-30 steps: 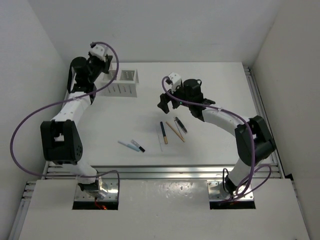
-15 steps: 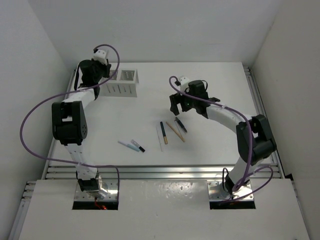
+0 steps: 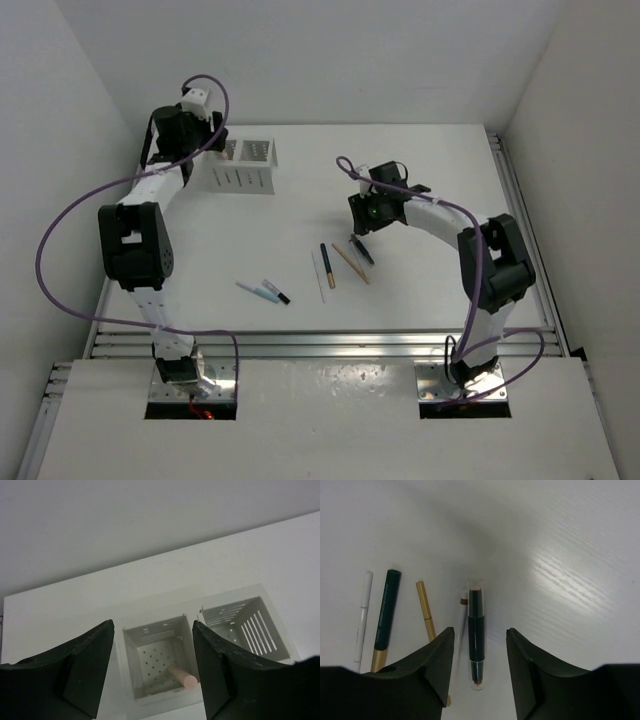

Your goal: Organize the makeup

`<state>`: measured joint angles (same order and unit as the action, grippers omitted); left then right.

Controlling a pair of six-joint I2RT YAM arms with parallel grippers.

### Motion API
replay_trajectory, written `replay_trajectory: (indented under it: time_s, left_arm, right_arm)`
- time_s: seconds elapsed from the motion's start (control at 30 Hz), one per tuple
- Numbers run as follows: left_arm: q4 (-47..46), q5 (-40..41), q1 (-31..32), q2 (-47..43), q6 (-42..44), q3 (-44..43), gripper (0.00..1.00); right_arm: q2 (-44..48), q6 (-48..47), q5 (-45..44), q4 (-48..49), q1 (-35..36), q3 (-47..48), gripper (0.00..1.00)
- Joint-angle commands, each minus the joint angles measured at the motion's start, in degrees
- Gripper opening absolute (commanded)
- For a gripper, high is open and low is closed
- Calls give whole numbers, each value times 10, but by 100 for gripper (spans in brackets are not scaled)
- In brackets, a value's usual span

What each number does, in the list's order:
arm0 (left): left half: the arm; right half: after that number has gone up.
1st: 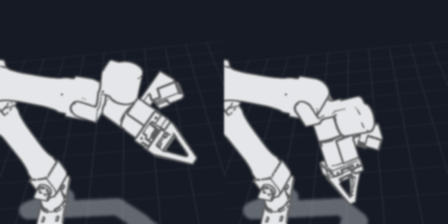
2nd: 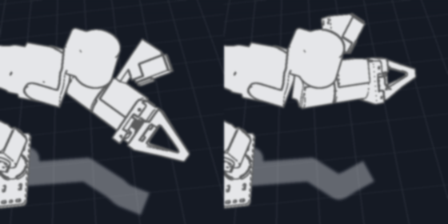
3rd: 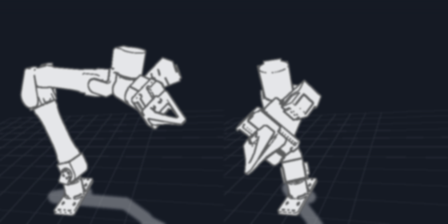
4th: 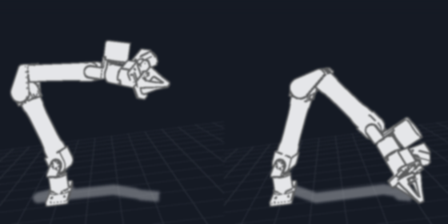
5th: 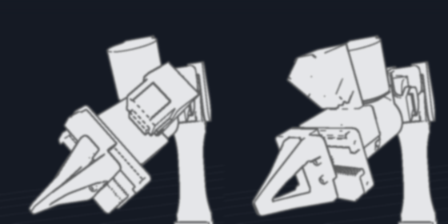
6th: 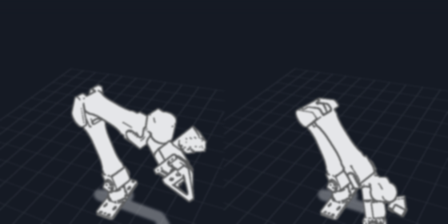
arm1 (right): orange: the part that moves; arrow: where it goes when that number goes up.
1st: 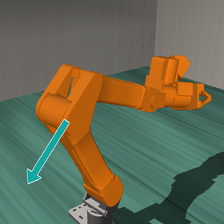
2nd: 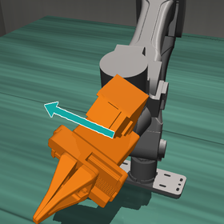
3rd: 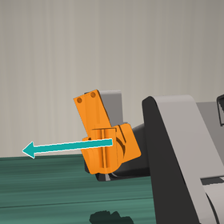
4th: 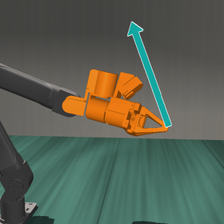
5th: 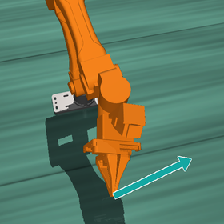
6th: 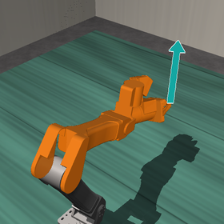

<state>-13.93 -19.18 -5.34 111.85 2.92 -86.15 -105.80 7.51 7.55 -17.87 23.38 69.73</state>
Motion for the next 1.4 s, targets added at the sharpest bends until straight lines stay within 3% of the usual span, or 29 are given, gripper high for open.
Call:
replay_trajectory:
  time_s: [0.0, 0.07, 0.3, 0.53, 0.8, 0.93, 1.03, 1.07, 1.23, 1.37]
  left_arm:
    - [109, 6, -7, -37, 8, -73, 70]
    - [143, 6, -7, -65, 21, -74, 70]
    - [219, -36, -7, -145, 79, -10, 70]
    - [225, -54, -7, -197, 79, 66, 70]
    - [225, -66, -7, -230, 79, 88, 70]
    - [225, -66, -7, -235, 79, 88, 71]
    - [225, -79, -7, -235, 79, 93, 71]
    - [225, -85, -7, -240, 79, 93, 71]
    - [231, -190, -7, -247, 79, 93, 71]
    - [236, -348, 0, -247, 74, 99, 75]
  right_arm:
    - [37, 15, 3, -14, 6, -16, 48]
    - [45, 10, 4, -15, 11, -42, 53]
    - [37, 22, 1, -31, 20, -72, 51]
    - [15, 23, -25, -34, 19, -74, 44]
    - [-16, 13, -59, -44, 19, -83, 41]
    - [-24, 14, -94, -36, 16, -84, 32]
    - [-29, 22, -103, -52, 3, -71, 14]
    - [-27, 21, -103, -54, -3, -68, 1]
    - [13, -27, -103, -46, -5, -35, 0]
    - [75, -71, -20, 81, 11, -33, 0]
